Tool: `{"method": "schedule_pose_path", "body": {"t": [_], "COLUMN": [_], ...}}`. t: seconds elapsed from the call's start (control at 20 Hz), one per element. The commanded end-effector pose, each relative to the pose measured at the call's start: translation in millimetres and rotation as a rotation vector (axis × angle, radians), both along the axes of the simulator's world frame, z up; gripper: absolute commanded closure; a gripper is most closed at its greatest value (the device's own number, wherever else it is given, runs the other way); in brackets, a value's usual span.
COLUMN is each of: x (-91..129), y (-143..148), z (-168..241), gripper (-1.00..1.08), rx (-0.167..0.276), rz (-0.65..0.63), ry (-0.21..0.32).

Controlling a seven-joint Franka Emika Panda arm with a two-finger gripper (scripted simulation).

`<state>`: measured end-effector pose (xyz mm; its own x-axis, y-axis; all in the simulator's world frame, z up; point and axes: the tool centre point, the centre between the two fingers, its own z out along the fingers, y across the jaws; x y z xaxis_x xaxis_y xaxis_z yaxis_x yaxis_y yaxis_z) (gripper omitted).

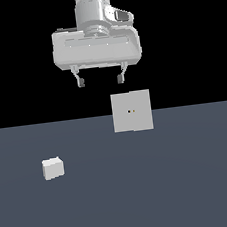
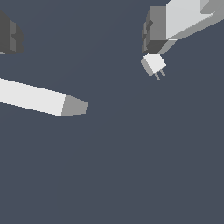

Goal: Plug the charger into the wall socket.

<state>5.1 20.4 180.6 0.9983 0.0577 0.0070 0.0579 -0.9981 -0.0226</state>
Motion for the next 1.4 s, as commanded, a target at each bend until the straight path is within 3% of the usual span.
{"method": "schedule_pose_path", "body": {"t": [0.0,0.6,1.35], "x": [0.0,-6.4,-30.5], "y": [0.0,12.2,54.8], "z": [0.0,-11.6,-55.4], "gripper": [-0.92,-0.92,-0.92], "rx": [0.0,0.012,0.054], "rz": [0.0,0.058,0.27], "ry": [0.0,-0.043,-0.201]}}
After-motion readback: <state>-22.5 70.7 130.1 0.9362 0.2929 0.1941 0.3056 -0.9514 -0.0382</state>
